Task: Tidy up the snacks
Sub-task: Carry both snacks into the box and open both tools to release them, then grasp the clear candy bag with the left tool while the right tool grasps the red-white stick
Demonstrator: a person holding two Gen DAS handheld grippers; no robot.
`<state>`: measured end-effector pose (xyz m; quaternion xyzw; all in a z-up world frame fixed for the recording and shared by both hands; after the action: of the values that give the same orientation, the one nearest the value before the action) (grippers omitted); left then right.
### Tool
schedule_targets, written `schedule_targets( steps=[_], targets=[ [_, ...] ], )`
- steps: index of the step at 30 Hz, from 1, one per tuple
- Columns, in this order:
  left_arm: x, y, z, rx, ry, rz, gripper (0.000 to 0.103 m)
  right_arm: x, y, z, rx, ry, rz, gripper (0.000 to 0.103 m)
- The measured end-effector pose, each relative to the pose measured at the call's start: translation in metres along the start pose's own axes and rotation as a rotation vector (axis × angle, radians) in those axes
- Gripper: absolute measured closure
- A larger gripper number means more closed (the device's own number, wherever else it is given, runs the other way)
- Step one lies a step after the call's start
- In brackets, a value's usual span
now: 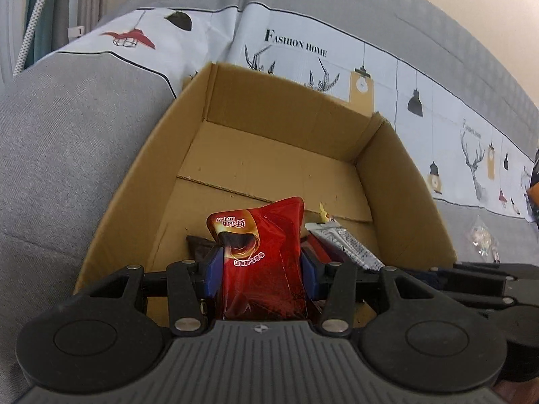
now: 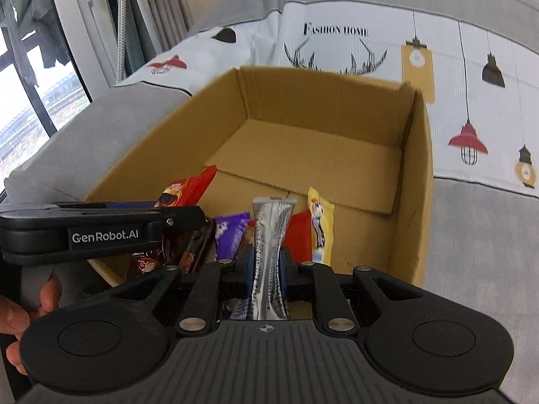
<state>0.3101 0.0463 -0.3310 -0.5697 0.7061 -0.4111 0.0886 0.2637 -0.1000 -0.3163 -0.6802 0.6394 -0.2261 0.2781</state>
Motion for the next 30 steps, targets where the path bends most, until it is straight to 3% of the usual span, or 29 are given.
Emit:
schedule_targets(
  steps=[2, 4, 5, 6, 8, 14, 16, 19, 30],
  targets=[
    [0.000, 0.000, 0.000, -0.001, -0.007, -0.001, 0.047, -0.001, -0.001, 0.000, 0.003, -0.004, -0.011, 0.087],
    [0.004, 0.000, -0.002, -0.008, 0.002, -0.002, 0.033, -0.001, -0.002, -0.002, 0.013, 0.002, -0.016, 0.084],
    [0.006, -0.002, -0.005, -0.001, 0.005, -0.009, 0.029, 0.001, -0.005, -0.002, 0.016, -0.003, -0.006, 0.077],
    [0.010, -0.004, -0.010, 0.001, -0.004, -0.009, 0.018, 0.002, -0.004, -0.003, 0.009, -0.016, 0.011, 0.052],
    [0.019, -0.008, -0.019, 0.022, -0.012, 0.016, 0.016, 0.005, -0.007, -0.010, 0.026, -0.044, 0.044, 0.023],
    [0.057, -0.014, -0.041, 0.035, -0.012, 0.069, 0.015, 0.016, -0.010, -0.043, 0.087, -0.054, 0.046, 0.023],
    [0.074, -0.015, -0.049, 0.053, -0.020, 0.102, 0.006, 0.026, -0.010, -0.058, 0.112, -0.051, 0.068, 0.023],
    [0.103, -0.015, -0.056, 0.070, -0.018, 0.157, 0.002, 0.043, -0.006, -0.080, 0.146, -0.050, 0.104, 0.023],
    [0.220, 0.004, -0.031, 0.036, 0.052, 0.312, 0.000, 0.145, 0.034, -0.132, 0.217, 0.009, 0.278, 0.022]
  ],
)
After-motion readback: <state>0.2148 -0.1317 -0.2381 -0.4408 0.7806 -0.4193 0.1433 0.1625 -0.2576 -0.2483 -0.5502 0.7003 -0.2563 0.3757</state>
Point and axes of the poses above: each gripper's, at about its wrist camera, not at the fingertips, and z roughly the way its jaws point, x to its right, y to its underside, the point moved 8 cm from there along z, roughly the way its jaws point, and after that the axes turned 12 degrees about y, right-handed, at the moved point
